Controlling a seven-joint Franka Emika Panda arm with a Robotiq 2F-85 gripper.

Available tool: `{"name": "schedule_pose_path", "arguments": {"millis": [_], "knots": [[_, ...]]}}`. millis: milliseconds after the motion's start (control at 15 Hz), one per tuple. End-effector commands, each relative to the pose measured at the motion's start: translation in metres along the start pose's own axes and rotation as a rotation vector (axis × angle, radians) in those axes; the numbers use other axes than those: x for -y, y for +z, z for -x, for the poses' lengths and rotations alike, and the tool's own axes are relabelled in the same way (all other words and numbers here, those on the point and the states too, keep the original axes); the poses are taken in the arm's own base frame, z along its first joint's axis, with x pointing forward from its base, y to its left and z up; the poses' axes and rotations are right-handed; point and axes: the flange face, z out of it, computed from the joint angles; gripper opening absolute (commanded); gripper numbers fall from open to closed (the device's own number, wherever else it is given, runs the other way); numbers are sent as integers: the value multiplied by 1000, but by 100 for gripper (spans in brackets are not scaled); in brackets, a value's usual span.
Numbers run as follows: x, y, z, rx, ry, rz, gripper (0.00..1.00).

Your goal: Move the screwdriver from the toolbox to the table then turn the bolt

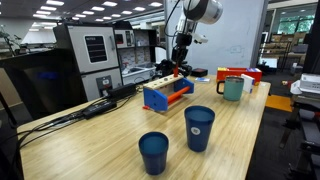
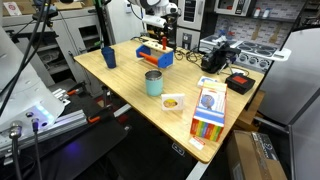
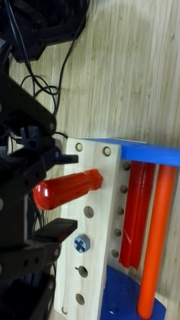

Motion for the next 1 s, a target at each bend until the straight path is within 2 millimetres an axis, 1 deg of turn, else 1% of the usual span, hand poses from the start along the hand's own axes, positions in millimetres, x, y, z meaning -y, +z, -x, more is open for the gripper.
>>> {"name": "schedule_pose_path", "arguments": {"millis": [0,133,267,333,533,733,933], "knots": [[1,2,-4,-34,-5,13,29],[2,4,-6,-49,-13,14,15],[2,4,-7,-60,-20,13,3],[2,3,-7,-64,-21,13,7],[1,-7,-4,-83,-14,33,7],[0,-23,-2,-94,-21,66,7],[1,-44,-3,-102,-48,87,7]]}}
